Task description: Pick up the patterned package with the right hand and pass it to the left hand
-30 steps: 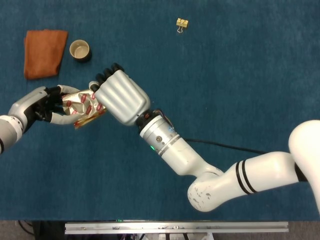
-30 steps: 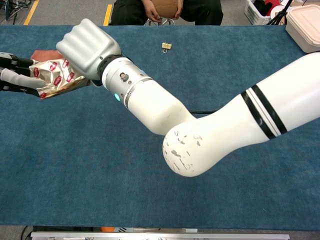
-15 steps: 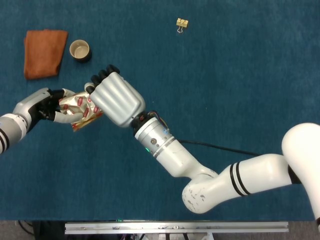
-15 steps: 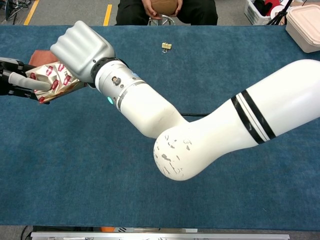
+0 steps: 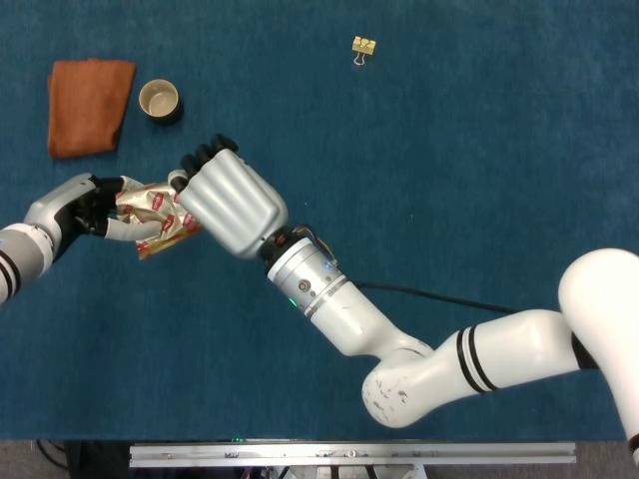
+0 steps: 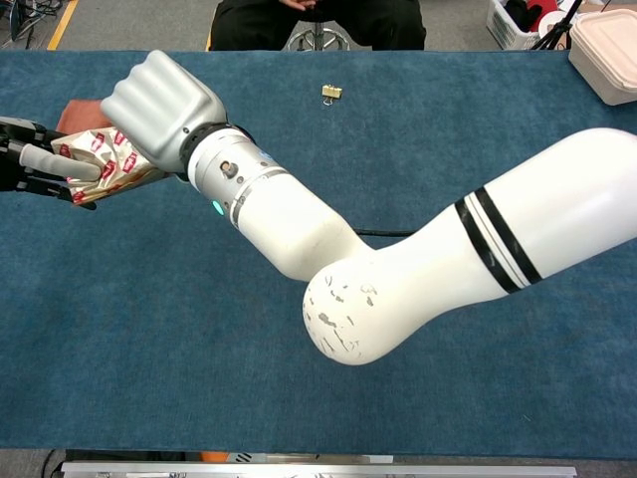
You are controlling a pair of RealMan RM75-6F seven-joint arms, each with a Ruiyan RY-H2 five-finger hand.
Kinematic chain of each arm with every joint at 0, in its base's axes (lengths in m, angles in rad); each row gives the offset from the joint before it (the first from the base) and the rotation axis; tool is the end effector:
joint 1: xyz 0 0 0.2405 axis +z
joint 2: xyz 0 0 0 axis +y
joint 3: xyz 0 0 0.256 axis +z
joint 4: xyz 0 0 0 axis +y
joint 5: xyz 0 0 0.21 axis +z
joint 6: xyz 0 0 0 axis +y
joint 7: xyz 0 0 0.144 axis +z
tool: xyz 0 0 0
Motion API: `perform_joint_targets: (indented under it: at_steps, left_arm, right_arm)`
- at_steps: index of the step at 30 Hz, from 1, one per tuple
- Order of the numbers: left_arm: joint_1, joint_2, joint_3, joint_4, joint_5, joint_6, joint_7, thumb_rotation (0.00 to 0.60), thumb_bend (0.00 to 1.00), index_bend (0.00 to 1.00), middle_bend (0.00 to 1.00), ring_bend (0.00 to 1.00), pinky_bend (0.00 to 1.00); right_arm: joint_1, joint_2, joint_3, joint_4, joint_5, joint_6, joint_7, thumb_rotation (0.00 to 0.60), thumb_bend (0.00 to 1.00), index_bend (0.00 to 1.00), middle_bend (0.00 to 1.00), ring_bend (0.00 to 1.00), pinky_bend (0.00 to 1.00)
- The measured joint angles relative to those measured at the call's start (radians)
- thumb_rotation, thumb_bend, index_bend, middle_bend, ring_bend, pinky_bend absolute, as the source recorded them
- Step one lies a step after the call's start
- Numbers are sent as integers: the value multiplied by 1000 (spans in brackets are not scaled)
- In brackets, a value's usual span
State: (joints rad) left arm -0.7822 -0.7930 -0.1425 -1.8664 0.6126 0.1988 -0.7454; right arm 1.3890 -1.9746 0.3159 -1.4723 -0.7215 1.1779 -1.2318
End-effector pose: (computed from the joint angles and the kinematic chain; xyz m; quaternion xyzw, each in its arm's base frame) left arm -0.2109 0.3010 0.1239 -0.3427 -0.8775 -0.2454 0.2287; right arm 0.1116 -0.2916 -0.1063 0.8294 -0.0684 0.3674 0.4153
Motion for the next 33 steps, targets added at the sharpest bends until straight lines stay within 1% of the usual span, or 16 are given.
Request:
perform_joint_targets:
  at_steps: [5,9,10,12,16,22,26,29,33]
  left_arm:
    - [10,5,-15,-2,0,-24,1,600,271,556,246,251,283]
    - [33,8,-45,2,2,-65,-8,600,271,574,249,251,283]
    - [40,8,-54,3,2,-75,-11,600,271,577,249,251,283]
    - [57,9,-77,8,4,-99,-17,600,271,577,249,251,283]
    - [93,9,-123,18,14,-138,-18,600,271,577,250,251,284]
    - [148,7,-187,30,35,-186,-4,600,271,577,250,251,284]
    - [178,4,-227,37,48,-231,15,600,271,578,250,251,284]
    - [211,0,-266,44,58,-263,40,600,271,581,250,251,284]
    - [245,-9,-310,52,66,-299,73,600,270,581,250,251,284]
  right_arm:
    - [-5,8,1,-15,15,-2,-9,600,395,215,378,311,402]
    - [-11,19,1,-29,17,-4,-8,600,380,60,295,242,377]
    - [-12,21,1,-31,18,-4,-8,600,372,30,279,229,369]
    - [-14,25,3,-38,23,-4,-8,600,359,0,244,204,352]
    - [-17,33,7,-54,37,-1,-12,600,346,0,171,150,313]
    - [-23,57,6,-86,39,-1,-10,600,332,0,112,106,292]
    - [-28,75,8,-105,45,-8,3,600,233,0,89,87,281]
    - [-32,93,8,-119,46,-15,14,600,173,0,84,84,278]
    - [-39,120,7,-135,50,-25,34,600,49,0,81,81,268]
